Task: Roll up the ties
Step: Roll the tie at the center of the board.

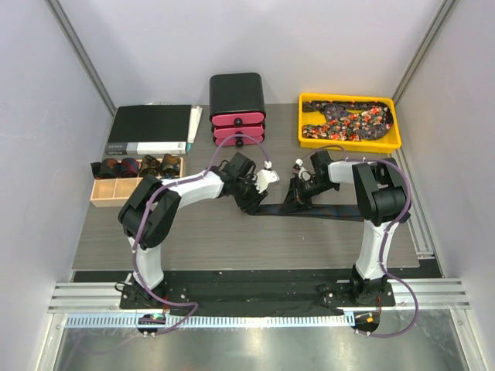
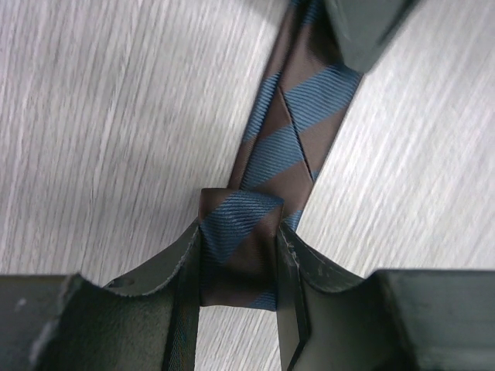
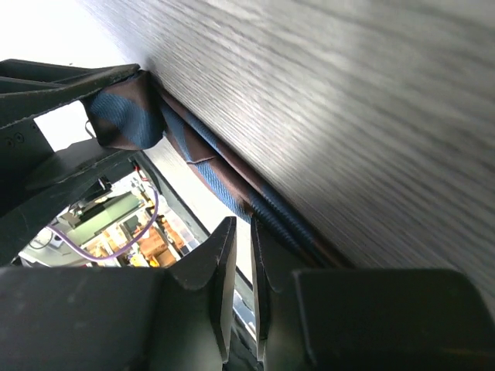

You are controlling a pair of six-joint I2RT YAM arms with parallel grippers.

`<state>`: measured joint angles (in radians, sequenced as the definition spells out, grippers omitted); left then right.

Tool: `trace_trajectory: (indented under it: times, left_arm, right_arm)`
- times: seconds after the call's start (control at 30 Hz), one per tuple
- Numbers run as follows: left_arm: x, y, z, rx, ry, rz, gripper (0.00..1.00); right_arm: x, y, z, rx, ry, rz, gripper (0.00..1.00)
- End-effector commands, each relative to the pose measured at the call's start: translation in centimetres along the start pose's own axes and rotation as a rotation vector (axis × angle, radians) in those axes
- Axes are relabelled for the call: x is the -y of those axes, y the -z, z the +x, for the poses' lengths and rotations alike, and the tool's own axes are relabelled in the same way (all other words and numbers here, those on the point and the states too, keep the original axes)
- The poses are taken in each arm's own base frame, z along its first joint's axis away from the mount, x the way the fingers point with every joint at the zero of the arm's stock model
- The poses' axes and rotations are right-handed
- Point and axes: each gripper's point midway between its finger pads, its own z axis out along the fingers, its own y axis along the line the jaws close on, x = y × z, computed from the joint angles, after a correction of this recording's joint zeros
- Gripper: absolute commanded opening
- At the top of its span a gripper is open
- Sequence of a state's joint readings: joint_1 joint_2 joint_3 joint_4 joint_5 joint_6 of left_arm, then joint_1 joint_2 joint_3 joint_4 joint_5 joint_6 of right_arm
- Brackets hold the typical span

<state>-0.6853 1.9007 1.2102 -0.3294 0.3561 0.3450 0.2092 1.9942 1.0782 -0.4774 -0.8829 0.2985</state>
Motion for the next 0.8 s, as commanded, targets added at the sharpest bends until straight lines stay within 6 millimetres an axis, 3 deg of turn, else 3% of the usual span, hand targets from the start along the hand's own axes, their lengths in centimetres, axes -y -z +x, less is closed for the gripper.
trace_trajectory:
  times: [0.0,0.2,0.43,0.63,0.77]
  left_arm:
    - [-0.4,2.5,-1.4,0.1,-0.077,0.046,0.09]
    - [1.4,3.4,-2.4,0.174,-0.218,0.16,0.14]
    - [3.1,2.6,0.8,0.039,-0.306,0.266,0.12]
    - [2.4,0.9,1.8,-0.102,-0.326,0.195,0.12]
    - [1.5,0.0,2.4,-0.196,-0.316,0.119,0.12]
  right_arm:
    - [4.5,-0.9,-0.9,0.031,0.0,0.183,0.2]
    - [5.4,-1.3,-0.7,0.019,-0.023,0.206,0.21]
    - [5.9,-1.5,-1.3,0.022,-0.028,0.223,0.21]
    - [6.1,-1.4,-2.0,0.031,-0.028,0.229,0.21]
    - [4.3,-1.2,-1.9,0.026,-0.026,0.145,0.21]
